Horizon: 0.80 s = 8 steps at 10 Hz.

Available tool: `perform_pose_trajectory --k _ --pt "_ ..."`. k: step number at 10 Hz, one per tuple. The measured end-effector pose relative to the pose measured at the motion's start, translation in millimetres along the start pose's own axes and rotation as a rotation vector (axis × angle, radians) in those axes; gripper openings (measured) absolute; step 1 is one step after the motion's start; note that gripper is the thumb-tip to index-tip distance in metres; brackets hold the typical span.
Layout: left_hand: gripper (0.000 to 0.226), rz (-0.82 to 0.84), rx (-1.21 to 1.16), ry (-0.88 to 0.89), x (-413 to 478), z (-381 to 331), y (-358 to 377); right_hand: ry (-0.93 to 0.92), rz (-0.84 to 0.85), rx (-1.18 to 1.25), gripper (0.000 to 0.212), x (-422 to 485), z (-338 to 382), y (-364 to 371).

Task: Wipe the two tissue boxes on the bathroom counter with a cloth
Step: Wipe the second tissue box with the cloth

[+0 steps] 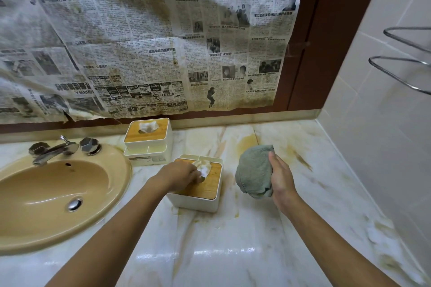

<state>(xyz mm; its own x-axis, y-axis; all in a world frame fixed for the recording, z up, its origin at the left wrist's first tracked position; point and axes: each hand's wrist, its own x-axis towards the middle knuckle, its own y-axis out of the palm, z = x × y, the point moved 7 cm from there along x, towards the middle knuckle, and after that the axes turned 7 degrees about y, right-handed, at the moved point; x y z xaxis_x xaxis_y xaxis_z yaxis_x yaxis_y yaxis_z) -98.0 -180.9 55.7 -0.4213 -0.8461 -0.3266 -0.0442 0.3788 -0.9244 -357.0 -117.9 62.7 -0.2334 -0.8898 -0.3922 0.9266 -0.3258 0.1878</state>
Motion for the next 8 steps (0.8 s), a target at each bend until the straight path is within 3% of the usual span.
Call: perform_pose_trajectory --k 1,3,4,6,7,8 --pt "0.039 -0.082 -0.118 -0.086 7.1 -7.3 -4.3 0.016 0.008 0.000 0.033 0.1 -1.7 1.6" --pt "0.020 -0.005 -0.423 -0.278 6.6 -23.8 15.6 0.031 0.007 0.012 0.033 0.6 -5.4 3.9" --pt "0.032 -0.063 -0.611 -0.437 13.2 -9.1 26.4 0.048 0.000 0.033 0.033 1.5 -9.8 1.8" --pt "0.026 -0.057 -0.541 -0.312 10.5 -14.8 9.4 0.030 0.021 0.058 0.037 1.3 -16.3 5.5" --pt "0.037 -0.144 -0.559 -0.361 7.1 -0.3 -11.4 0.000 0.047 0.066 0.037 1.2 -11.9 14.3" --pt "0.044 -0.119 -0.785 -0.358 6.0 6.5 -19.6 -0.065 0.074 0.035 0.036 1.5 1.7 26.6"
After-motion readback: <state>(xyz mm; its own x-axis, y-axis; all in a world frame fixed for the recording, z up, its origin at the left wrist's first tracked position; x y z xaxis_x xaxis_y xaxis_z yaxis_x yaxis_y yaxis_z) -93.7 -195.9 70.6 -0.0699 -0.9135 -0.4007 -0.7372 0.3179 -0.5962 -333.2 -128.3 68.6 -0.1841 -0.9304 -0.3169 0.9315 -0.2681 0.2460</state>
